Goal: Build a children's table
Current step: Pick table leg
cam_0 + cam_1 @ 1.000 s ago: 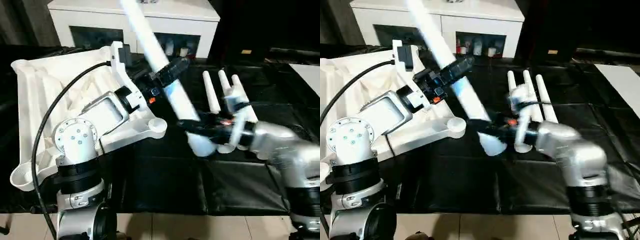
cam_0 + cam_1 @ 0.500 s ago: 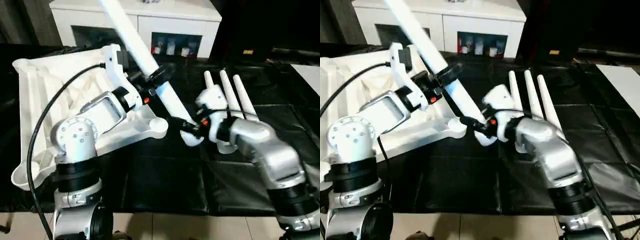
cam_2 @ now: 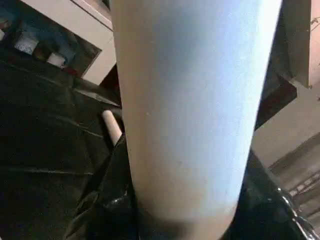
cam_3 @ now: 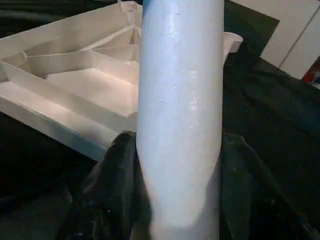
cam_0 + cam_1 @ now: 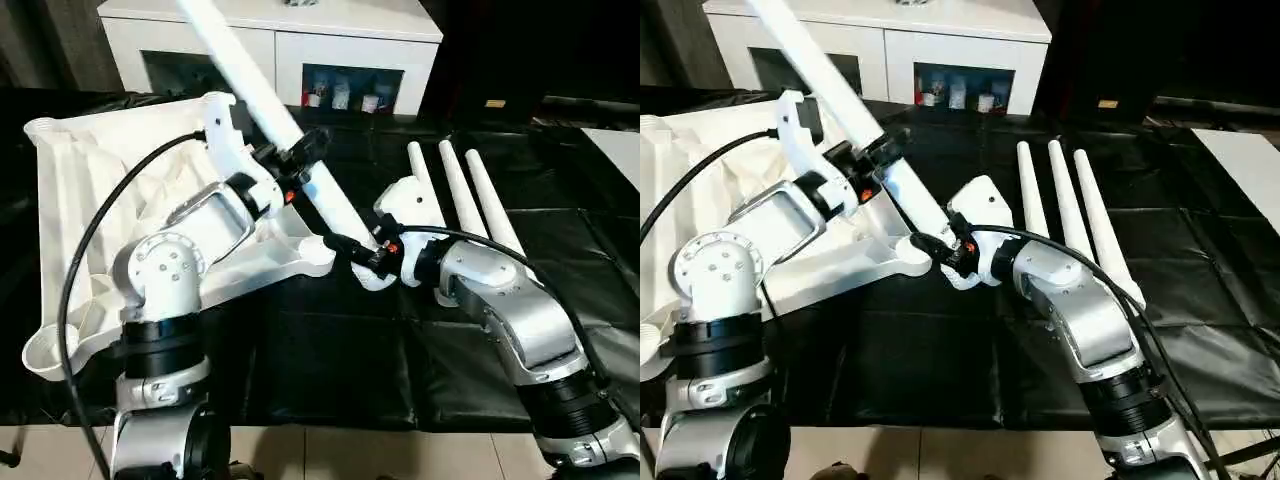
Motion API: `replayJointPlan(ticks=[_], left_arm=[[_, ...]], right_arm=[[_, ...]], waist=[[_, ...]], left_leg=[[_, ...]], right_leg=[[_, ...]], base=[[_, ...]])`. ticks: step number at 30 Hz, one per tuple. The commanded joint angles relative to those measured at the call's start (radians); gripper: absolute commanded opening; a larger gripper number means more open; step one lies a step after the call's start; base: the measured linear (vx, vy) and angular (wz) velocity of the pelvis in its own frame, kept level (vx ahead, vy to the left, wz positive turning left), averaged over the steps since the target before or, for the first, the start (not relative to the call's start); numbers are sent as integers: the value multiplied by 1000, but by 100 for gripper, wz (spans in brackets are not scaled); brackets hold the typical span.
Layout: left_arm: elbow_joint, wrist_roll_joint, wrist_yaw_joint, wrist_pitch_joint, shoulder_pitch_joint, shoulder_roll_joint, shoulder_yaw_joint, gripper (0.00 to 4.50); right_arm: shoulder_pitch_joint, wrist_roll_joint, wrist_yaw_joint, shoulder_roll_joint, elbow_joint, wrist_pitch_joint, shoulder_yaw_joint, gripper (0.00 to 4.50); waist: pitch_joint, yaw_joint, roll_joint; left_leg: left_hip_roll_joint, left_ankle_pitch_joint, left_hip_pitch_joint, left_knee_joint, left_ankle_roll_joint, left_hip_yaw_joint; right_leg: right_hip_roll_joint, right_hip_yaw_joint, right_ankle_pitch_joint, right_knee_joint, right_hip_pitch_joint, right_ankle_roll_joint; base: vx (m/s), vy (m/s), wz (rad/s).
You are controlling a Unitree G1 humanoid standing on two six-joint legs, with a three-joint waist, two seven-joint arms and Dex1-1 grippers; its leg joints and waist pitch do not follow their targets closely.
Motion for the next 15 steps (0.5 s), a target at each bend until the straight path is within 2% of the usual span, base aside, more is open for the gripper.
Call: replayJointPlan(ticks=[1, 4, 5, 6, 8, 12, 13, 14, 15], left_arm=[[-3, 32, 25, -31, -18, 12, 0, 184], [-11, 26, 9, -26, -12, 21, -9, 183], [-13, 26, 12, -31, -12, 20, -10, 183], [-16, 24, 2, -29, -11, 24, -17, 183], [-20, 23, -8, -28, -10, 28, -23, 183], [-27, 10, -39, -20, -9, 35, -35, 182], [-34, 3, -68, -4, -6, 49, -54, 182], [-43, -6, -105, 16, -3, 68, -78, 182], [-45, -7, -111, 19, -2, 71, -82, 182]], right_arm=[[-6, -17, 12, -7, 3, -20, 16, 186], [-10, -25, 13, -3, 8, -44, 15, 186], [-11, -12, 9, 9, 12, -45, 3, 221], [-13, 11, 14, 17, 11, -27, -11, 221], [-13, 42, 22, 26, 7, -5, -28, 258], [-15, 152, 73, 29, -26, 46, -96, 287], [-21, 198, 98, 18, -38, 73, -130, 298], [-28, 246, 126, 2, -48, 105, -167, 305], [-30, 253, 130, -2, -49, 110, -173, 319]], waist=[[-70, -4, 10], [-70, -4, 10], [-70, -5, 11], [-70, -5, 11], [-70, -6, 13], [-70, -4, 13], [-70, -5, 7], [-71, -1, 10], [-72, 0, 10]], left_leg=[[49, -82, 12, -74, -9, -19], [50, -82, 12, -74, -9, -19], [49, -83, 12, -74, -7, -18], [49, -83, 12, -74, -7, -18], [50, -84, 13, -74, -2, -19], [51, -85, 15, -74, 5, -18], [51, -85, 16, -74, 10, -17], [52, -75, 15, -74, 11, -18], [52, -67, 15, -74, 13, -19]], right_leg=[[-76, 52, -7, -70, 60, -209], [-76, 52, -11, -70, 58, -211], [-76, 53, -10, -70, 58, -213], [-76, 53, -10, -70, 58, -213], [-76, 53, -11, -70, 58, -214], [-75, 52, -2, -69, 58, -216], [-74, 53, -2, -70, 59, -215], [-75, 53, 3, -67, 59, -214], [-75, 52, 10, -65, 60, -213]], base=[[0, 0, 0], [0, 0, 0], [0, 0, 0], [0, 0, 0], [0, 0, 0], [0, 0, 0], [0, 0, 0], [0, 0, 0], [0, 0, 0]])
